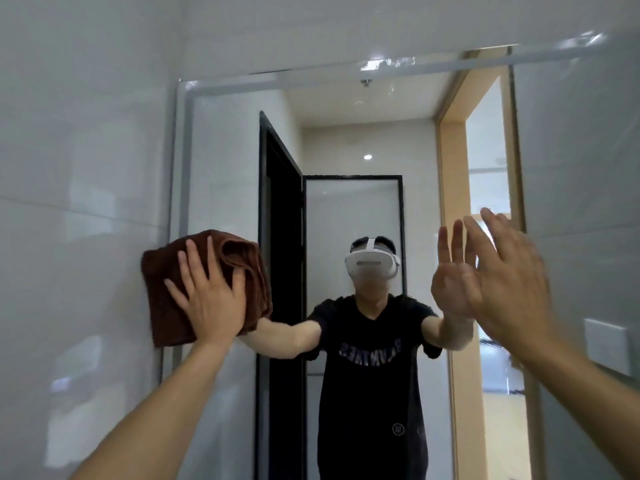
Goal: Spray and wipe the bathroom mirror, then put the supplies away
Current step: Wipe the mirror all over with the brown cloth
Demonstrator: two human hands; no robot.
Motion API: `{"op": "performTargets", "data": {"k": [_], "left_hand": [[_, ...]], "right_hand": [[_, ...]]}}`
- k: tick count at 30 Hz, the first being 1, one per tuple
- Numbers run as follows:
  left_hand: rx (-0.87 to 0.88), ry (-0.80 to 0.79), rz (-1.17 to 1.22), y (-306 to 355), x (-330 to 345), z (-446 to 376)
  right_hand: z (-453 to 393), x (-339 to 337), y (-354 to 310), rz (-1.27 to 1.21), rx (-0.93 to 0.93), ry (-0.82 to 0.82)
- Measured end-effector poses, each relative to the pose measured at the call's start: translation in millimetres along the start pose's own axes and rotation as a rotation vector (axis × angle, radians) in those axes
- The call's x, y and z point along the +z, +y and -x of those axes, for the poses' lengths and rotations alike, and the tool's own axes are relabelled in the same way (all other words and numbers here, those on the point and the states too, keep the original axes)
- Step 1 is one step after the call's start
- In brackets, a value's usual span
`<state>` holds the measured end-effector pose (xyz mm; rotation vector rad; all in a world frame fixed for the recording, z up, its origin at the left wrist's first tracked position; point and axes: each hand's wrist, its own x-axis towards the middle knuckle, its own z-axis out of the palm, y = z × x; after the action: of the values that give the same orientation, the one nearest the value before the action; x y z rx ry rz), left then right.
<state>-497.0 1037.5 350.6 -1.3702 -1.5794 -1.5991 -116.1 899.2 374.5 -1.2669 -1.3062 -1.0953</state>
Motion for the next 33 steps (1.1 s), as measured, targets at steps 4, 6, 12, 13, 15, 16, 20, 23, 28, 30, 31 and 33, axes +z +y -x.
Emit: {"op": "performTargets", "data": {"k": [4,6,12,13,15,16,20,23,28,30,31,33], "left_hand": [[0.001,0.025,0.038,70.9,2.1,15.4],[0.116,0.027,0.034,121.8,3.1,28.7],[0.476,-0.054,0.109,291.3,9.6,86.5],[0.543,-0.075,0.116,312.4,10.7,96.6],[0.646,-0.103,0.121,340.2,13.4,108.8],[0.672,-0.104,0.123,346.8,15.4,110.1],[0.769,-0.074,0.097,331.5,15.4,89.5],[0.770,-0.030,0.083,295.4,6.7,49.2],[0.510,0.052,0.049,185.5,-8.0,-52.9],[0.367,0.082,0.032,131.8,-11.3,-83.7],[0.291,0.094,0.033,104.9,-12.2,-95.0],[0.149,0.115,0.055,58.2,-11.9,-111.0]], "right_hand": [[-6.7,-6.3,11.2,0.016,-0.005,-0.016],[-10.4,-13.0,18.8,0.012,-0.001,-0.019],[-14.1,-38.3,70.0,0.045,0.028,-0.019],[-14.7,-42.8,82.2,0.069,0.031,-0.013],[-17.3,-51.1,104.2,0.105,0.045,0.011],[-19.4,-55.4,113.8,0.122,0.054,0.015],[-25.7,-58.0,126.1,0.169,0.089,-0.035],[-36.0,-45.2,111.0,0.181,0.083,-0.047],[-66.5,-16.9,49.7,0.099,0.013,0.004],[-82.6,-5.2,18.1,0.076,-0.047,0.024],[-90.1,0.8,1.9,0.063,-0.070,0.029],[-105.2,12.6,-26.1,0.030,-0.093,0.036]]}}
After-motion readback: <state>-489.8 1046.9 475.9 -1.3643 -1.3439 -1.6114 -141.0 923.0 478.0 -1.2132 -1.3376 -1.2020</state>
